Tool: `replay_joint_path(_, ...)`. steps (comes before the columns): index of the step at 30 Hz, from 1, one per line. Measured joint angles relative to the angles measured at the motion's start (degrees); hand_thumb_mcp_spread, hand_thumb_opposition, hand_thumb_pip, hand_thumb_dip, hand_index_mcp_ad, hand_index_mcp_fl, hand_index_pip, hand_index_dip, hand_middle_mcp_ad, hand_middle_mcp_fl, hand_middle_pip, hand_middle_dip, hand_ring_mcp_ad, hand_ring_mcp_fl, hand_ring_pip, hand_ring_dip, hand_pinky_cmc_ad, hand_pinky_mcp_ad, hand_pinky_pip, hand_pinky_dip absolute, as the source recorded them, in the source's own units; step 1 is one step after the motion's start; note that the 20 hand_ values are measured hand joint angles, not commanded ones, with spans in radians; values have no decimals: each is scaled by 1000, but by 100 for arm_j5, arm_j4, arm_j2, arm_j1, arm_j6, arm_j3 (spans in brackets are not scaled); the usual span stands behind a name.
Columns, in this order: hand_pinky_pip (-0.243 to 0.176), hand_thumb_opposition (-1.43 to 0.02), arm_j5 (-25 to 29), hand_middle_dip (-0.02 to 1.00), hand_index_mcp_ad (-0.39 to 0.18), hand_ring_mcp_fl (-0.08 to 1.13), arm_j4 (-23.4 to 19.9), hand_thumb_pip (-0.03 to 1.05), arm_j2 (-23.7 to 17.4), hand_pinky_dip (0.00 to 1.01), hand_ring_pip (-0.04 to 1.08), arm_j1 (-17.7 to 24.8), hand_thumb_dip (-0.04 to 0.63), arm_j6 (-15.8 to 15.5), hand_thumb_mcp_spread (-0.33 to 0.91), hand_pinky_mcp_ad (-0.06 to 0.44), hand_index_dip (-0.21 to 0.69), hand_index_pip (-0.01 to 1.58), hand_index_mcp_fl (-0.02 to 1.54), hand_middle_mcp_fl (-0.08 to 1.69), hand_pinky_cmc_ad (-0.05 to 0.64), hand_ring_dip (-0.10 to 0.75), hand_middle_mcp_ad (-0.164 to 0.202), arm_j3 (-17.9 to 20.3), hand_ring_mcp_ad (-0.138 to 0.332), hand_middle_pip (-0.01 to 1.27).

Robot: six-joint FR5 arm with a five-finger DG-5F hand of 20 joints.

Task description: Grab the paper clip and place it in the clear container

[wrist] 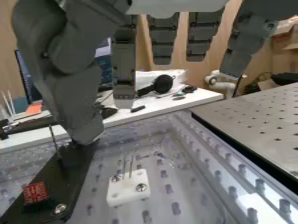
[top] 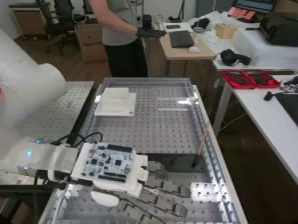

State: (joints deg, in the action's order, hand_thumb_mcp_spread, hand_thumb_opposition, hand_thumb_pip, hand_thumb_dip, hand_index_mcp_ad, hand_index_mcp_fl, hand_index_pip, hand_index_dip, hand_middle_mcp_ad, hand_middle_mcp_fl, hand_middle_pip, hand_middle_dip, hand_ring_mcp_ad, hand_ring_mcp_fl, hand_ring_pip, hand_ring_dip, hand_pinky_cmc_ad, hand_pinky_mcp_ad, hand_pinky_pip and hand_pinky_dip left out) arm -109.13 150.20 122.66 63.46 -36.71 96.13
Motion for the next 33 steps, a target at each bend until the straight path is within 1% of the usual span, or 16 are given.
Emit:
replay_joint_path(1, -93, -813, -12, 154, -122, 0, -82, 646, 24, 379, 77, -2, 237, 2, 384, 295, 0, 1215, 40, 0, 368, 87, 75, -2, 152, 127)
replay_joint_path(2, -93, -813, -17, 154, -126, 0, -120, 646, 34, 370, 77, -3, 237, 2, 403, 297, 0, 1237, 37, 0, 367, 87, 73, -4, 147, 127)
replay_joint_path(4, -93, -813, -33, 154, -138, 0, -237, 646, 90, 363, 77, -7, 237, -11, 408, 278, 2, 1300, 38, 0, 363, 87, 77, -17, 148, 126)
replay_joint_path(5, -93, -813, -36, 154, -138, 0, -261, 646, 104, 346, 77, -8, 236, -16, 419, 278, -3, 1330, 40, 0, 363, 87, 77, -19, 141, 126)
replay_joint_path(8, -93, -817, -51, 154, -145, 0, -367, 651, 151, 328, 75, -10, 243, -66, 417, 278, 21, 1386, 37, -3, 363, 87, 75, -19, 140, 126)
replay_joint_path(9, -93, -817, -51, 154, -145, 0, -425, 675, 163, 318, 75, -9, 239, -73, 428, 278, 23, 1401, 37, -3, 363, 87, 73, -11, 136, 126)
replay_joint_path(10, -93, -817, -49, 154, -145, 0, -477, 691, 172, 316, 82, -9, 253, -70, 433, 278, 23, 1429, 38, 0, 367, 91, 73, -1, 133, 126)
replay_joint_path(12, -93, -817, -40, 154, -152, 0, -513, 691, 184, 305, 82, -8, 253, -57, 433, 279, 37, 1447, 37, -3, 367, 94, 73, 14, 133, 126)
replay_joint_path(13, -93, -817, -37, 154, -152, 0, -517, 691, 190, 302, 86, -7, 253, -56, 433, 278, 47, 1480, 37, 0, 353, 94, 73, 24, 133, 126)
replay_joint_path(18, -93, -819, -59, 157, -150, 0, -631, 691, 212, 286, 86, -9, 253, -131, 429, 278, 47, 1508, 56, 0, 344, 98, 75, 108, 133, 126)
replay_joint_path(22, -91, -833, -97, 154, -150, 0, -785, 691, 234, 281, 86, -17, 251, -183, 435, 281, 65, 1545, 56, 0, 347, 99, 73, 188, 131, 129)
replay_joint_path(24, -91, -833, -116, 157, -150, 0, -847, 686, 246, 269, 80, -20, 251, -199, 436, 271, 65, 1545, 75, -2, 351, 101, 75, 218, 136, 129)
replay_joint_path(26, -91, -829, -134, 157, -150, 0, -908, 686, 264, 255, 77, -20, 251, -207, 443, 264, 65, 1543, 91, -2, 349, 101, 75, 244, 120, 129)
replay_joint_path(27, -89, -833, -140, 154, -152, 0, -929, 686, 276, 255, 77, -20, 253, -208, 450, 262, 66, 1541, 91, -2, 333, 101, 73, 250, 115, 129)
replay_joint_path(29, -89, -833, -141, 157, -152, 0, -957, 686, 292, 253, 77, -19, 251, -210, 450, 260, 66, 1552, 89, 0, 328, 101, 73, 251, 119, 129)
replay_joint_path(33, -65, -833, -156, 157, -154, -2, -1063, 668, 335, 246, 77, -16, 253, -220, 445, 260, 66, 1548, 134, -3, 328, 101, 75, 257, 120, 129)
